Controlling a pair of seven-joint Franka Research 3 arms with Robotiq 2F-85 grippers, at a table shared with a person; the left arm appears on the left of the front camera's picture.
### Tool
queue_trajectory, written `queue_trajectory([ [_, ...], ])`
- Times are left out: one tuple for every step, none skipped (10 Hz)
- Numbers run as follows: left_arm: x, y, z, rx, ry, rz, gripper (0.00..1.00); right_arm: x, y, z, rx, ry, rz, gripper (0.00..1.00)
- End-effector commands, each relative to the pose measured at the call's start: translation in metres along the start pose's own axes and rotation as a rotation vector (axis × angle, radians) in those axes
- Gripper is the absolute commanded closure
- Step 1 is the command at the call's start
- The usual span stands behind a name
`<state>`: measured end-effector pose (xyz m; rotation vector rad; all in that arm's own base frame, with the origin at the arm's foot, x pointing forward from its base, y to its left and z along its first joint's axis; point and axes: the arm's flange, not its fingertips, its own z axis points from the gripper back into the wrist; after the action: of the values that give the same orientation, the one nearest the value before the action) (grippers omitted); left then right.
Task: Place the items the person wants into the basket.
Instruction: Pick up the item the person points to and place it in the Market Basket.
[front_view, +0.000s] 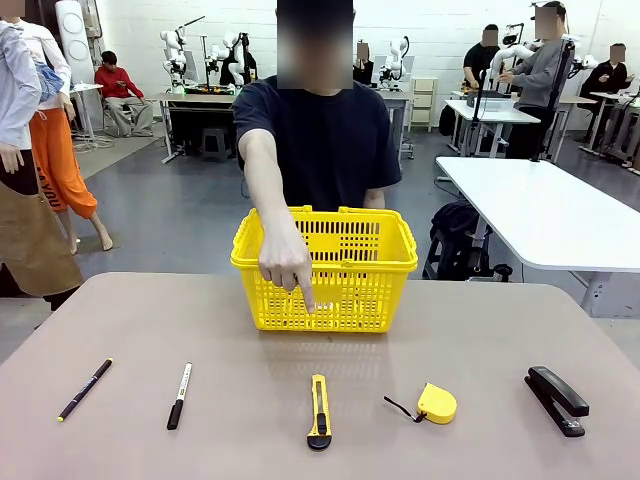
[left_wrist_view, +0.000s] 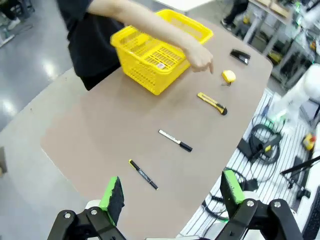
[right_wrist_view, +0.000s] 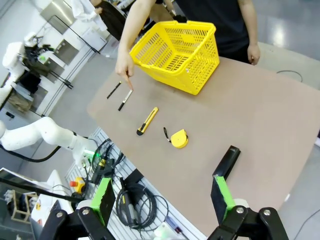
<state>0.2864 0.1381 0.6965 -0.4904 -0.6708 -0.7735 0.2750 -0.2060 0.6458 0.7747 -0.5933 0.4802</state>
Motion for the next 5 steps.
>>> queue_trajectory([
  [0.097,-0.066,-0.036,0.070,0.270,-0.160,0.00,0.000,-0.001,0.001,0.015,-0.007,0.016,0.00],
  [0.139,-0.098,-0.079,0.053,0.392,-0.191,0.00,0.000,-0.001,0.001,0.015,-0.007,0.016,0.00],
  [0.166,-0.120,-0.126,0.047,0.490,-0.146,0.00,0.000,-0.001,0.001,0.015,-0.007,0.016,0.00],
  [0.189,-0.146,-0.184,0.085,0.557,-0.071,0.00,0.000,-0.001,0.001,0.015,-0.007,0.016,0.00],
  [0.199,-0.174,-0.248,0.158,0.592,0.002,0.00,0.000,-0.001,0.001,0.015,-0.007,0.016,0.00],
])
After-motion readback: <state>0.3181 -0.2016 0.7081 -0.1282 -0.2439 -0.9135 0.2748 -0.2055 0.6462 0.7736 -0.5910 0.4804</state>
